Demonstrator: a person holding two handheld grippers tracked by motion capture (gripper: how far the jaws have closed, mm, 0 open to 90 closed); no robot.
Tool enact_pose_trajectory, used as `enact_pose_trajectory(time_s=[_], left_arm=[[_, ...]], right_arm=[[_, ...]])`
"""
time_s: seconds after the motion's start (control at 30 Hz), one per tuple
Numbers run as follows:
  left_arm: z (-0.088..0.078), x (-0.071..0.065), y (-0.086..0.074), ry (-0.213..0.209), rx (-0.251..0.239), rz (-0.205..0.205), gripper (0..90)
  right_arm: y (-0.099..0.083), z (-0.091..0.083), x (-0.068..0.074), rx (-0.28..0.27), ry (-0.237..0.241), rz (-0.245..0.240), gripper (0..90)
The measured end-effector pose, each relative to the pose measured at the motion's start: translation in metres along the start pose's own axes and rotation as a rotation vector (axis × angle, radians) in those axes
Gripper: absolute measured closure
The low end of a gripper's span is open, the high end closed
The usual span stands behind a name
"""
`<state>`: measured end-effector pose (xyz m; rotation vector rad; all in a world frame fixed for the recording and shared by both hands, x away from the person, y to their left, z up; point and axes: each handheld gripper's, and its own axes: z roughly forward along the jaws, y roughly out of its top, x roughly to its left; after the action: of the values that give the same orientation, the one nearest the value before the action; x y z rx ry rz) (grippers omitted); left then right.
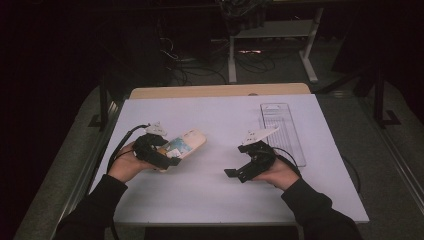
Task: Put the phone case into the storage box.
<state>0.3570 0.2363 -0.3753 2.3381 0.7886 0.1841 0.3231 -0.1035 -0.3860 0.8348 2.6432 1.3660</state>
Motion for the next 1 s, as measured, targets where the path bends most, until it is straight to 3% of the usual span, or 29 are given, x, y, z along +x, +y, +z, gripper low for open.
enact_pose_trajectory(time_s=[0.23, 0.47, 0.7, 0.83, 0.93, 1.0], left_arm=[[-0.004, 0.001, 0.012, -0.007, 0.001, 0.033, 11.3], [-0.005, 0.000, 0.022, -0.027, 0.022, 0.098, 11.3], [-0.007, -0.003, 0.029, -0.059, 0.013, 0.141, 11.3], [-0.007, -0.004, 0.030, -0.094, 0.000, 0.142, 11.3], [-0.008, -0.003, 0.032, -0.104, 0.013, 0.179, 11.2], [-0.007, -0.004, 0.032, -0.120, 0.012, 0.178, 11.2]], right_arm=[[0.006, -0.008, -0.013, 0.009, 0.006, -0.009, 0.8], [0.014, -0.015, -0.025, 0.008, 0.021, -0.015, 0.8], [0.019, -0.016, -0.031, 0.010, 0.048, -0.044, 0.7], [0.021, -0.016, -0.032, 0.007, 0.058, -0.061, 0.7], [0.023, -0.016, -0.034, 0.001, 0.067, -0.063, 0.7], [0.023, -0.016, -0.036, 0.006, 0.066, -0.070, 0.7]])
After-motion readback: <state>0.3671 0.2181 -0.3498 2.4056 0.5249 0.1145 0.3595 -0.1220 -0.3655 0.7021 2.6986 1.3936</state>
